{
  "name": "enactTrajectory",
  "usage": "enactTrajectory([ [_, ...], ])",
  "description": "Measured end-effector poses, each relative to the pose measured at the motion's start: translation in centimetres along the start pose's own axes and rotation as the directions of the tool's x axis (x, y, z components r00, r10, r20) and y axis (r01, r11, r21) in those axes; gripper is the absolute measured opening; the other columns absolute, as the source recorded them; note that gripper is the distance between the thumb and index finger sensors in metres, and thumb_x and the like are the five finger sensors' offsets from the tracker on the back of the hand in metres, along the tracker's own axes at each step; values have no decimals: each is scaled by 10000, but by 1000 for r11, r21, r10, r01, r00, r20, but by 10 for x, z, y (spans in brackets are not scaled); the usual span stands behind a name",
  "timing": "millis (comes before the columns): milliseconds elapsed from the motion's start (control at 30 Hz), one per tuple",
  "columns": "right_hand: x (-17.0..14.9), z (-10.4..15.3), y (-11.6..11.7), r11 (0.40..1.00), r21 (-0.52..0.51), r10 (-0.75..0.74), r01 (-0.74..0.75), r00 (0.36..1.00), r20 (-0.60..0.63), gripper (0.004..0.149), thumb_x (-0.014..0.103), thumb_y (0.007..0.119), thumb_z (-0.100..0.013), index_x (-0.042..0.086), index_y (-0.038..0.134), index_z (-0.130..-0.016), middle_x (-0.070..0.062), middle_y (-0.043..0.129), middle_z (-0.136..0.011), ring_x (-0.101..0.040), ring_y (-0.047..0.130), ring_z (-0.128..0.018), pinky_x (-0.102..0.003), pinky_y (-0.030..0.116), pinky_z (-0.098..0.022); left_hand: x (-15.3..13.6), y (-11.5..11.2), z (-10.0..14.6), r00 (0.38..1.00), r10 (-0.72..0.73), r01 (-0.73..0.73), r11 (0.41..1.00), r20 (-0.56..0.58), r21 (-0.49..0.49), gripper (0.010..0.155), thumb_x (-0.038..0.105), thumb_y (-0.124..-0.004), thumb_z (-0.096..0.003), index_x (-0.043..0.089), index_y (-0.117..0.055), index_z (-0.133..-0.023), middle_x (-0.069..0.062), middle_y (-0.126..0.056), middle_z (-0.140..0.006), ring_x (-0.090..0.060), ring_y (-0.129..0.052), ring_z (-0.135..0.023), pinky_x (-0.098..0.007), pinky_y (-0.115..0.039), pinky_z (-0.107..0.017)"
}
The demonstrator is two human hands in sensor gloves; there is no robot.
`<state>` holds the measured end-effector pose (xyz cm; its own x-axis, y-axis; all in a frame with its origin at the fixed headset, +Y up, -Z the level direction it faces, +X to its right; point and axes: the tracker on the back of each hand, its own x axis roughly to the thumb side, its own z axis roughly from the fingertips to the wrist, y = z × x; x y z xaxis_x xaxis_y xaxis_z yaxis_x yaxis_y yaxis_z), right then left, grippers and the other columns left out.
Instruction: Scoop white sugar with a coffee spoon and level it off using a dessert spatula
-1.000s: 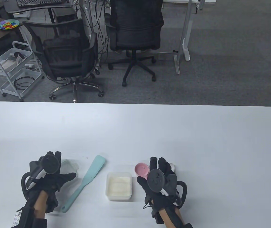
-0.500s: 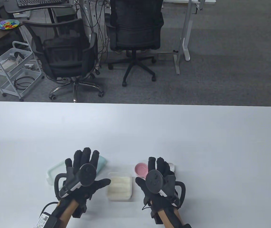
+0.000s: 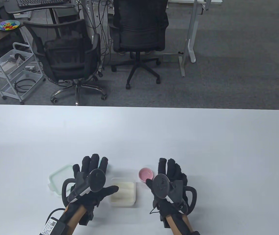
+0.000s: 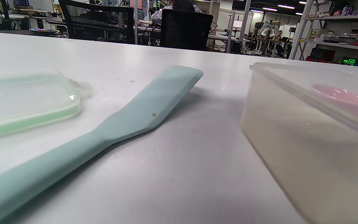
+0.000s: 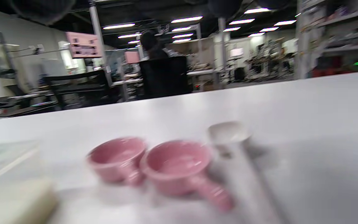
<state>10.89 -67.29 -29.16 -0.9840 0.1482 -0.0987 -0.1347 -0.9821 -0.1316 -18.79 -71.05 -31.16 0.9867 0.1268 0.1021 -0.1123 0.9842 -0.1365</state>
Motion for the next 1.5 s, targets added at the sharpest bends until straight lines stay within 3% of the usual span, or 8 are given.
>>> enactTrajectory([
  [167, -40, -17, 12, 983, 183, 21, 16, 980, -197, 913, 589, 716, -489, 97, 337, -1158, -288, 405, -1193, -482, 616, -1012, -656, 534, -721, -5, 1, 0, 1000, 2, -2, 1000, -16, 4, 1110, 839, -668, -309, 382, -56, -1114, -43, 0, -1218, -463, -118, -1176, -748, -200, -756],
  [267, -57, -27, 34, 957, 289, 81, 6, 954, -288, 799, 552, 746, -490, 79, 544, -1101, -255, 597, -1119, -439, 734, -926, -625, 577, -700, -7, 0, 0, 1000, 9, -9, 1000, -21, -2, 1107, 837, -667, -310, 381, -58, -1115, -44, 5, -1217, -463, -114, -1174, -747, -195, -755],
  [433, -56, -32, 62, 910, 415, 134, -10, 953, -271, 592, 490, 816, -473, 111, 806, -927, -180, 840, -925, -363, 886, -715, -596, 636, -661, -8, 1, 0, 1000, 8, -8, 1000, -28, -5, 1103, 836, -662, -313, 381, -57, -1115, -44, 7, -1216, -464, -105, -1172, -749, -191, -752],
  [567, -48, -33, 70, 904, 416, 215, -96, 944, -249, 552, 479, 847, -462, 126, 836, -886, -141, 867, -861, -323, 892, -657, -576, 650, -650, -9, 1, 1, 999, 11, -11, 1000, -30, -9, 1101, 836, -661, -314, 381, -58, -1115, -47, 8, -1215, -466, -103, -1171, -750, -190, -750],
  [967, -56, -38, 75, 919, 393, 118, 31, 929, -350, 457, 397, 918, -467, 108, 866, -817, -135, 895, -773, -303, 885, -566, -557, 668, -608, -15, -1, 0, 999, 7, -9, 999, -52, -37, 1103, 833, -663, -317, 379, -50, -1113, -48, 19, -1212, -468, -93, -1167, -750, -185, -749],
  [1067, -74, -36, 49, 918, 308, -118, 249, 914, -387, 415, 367, 858, -485, 125, 870, -822, -123, 926, -802, -279, 956, -574, -539, 743, -576, -17, 1, 0, 998, 8, -10, 999, -55, -38, 1104, 831, -665, -316, 378, -50, -1113, -49, 19, -1212, -471, -94, -1166, -749, -186, -750],
  [1200, -104, -31, 18, 817, 151, -457, 557, 784, -420, 415, 328, 810, -500, 85, 795, -836, -169, 973, -750, -164, 1086, -397, -443, 890, -436, -25, 3, 0, 997, 36, -38, 999, -67, -31, 1103, 831, -664, -319, 377, -50, -1114, -50, 22, -1212, -472, -91, -1166, -749, -184, -750],
  [1500, -109, -31, 17, 792, 116, -516, 600, 758, -400, 439, 291, 781, -514, 82, 749, -899, -124, 945, -673, -130, 974, -302, -422, 849, -433, -29, 3, 0, 996, 51, -54, 998, -68, -40, 1103, 829, -666, -318, 377, -52, -1114, -50, 21, -1211, -470, -89, -1166, -750, -182, -748],
])
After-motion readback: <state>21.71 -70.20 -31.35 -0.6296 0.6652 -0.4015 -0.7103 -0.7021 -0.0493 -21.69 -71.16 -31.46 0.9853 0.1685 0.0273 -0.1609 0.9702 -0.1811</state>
